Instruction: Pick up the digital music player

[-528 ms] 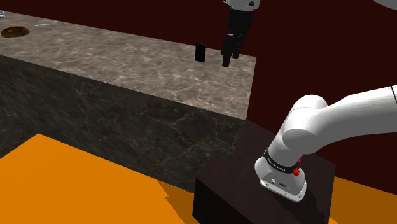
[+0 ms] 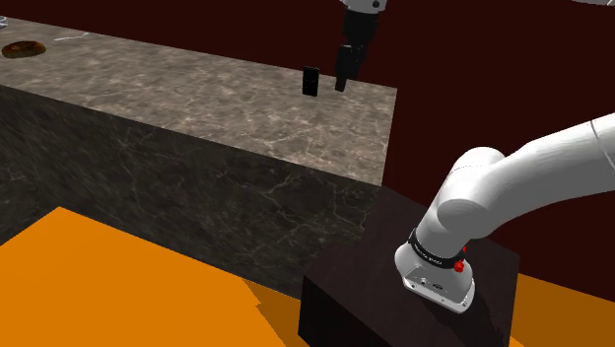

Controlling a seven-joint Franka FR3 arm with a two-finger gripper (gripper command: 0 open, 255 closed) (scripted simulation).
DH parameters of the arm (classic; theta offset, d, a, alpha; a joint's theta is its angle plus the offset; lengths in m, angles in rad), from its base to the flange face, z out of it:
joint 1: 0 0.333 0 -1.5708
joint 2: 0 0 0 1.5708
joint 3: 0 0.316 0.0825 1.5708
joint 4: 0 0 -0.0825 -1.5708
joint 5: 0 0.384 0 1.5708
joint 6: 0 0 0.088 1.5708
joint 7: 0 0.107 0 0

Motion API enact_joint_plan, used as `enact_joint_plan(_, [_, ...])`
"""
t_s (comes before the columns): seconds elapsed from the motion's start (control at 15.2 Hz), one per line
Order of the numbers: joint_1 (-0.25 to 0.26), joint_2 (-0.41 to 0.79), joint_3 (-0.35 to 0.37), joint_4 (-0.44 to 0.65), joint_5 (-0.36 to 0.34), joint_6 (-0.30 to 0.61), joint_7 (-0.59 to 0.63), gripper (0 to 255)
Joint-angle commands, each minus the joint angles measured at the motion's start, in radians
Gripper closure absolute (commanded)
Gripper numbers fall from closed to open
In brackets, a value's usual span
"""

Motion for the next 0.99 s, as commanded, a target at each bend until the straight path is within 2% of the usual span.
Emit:
enact_joint_plan(0.0, [-0.002,0.050,-0.032,0.023,-0.012,0.044,-0.050,0])
enact_joint_plan(0.46, [0.002,0.260,-0.135,0.175,-0.010,0.152,-0.218,0])
enact_joint_plan(0.92, [0.004,0.499,-0.223,0.397,0.061,0.208,-0.397,0])
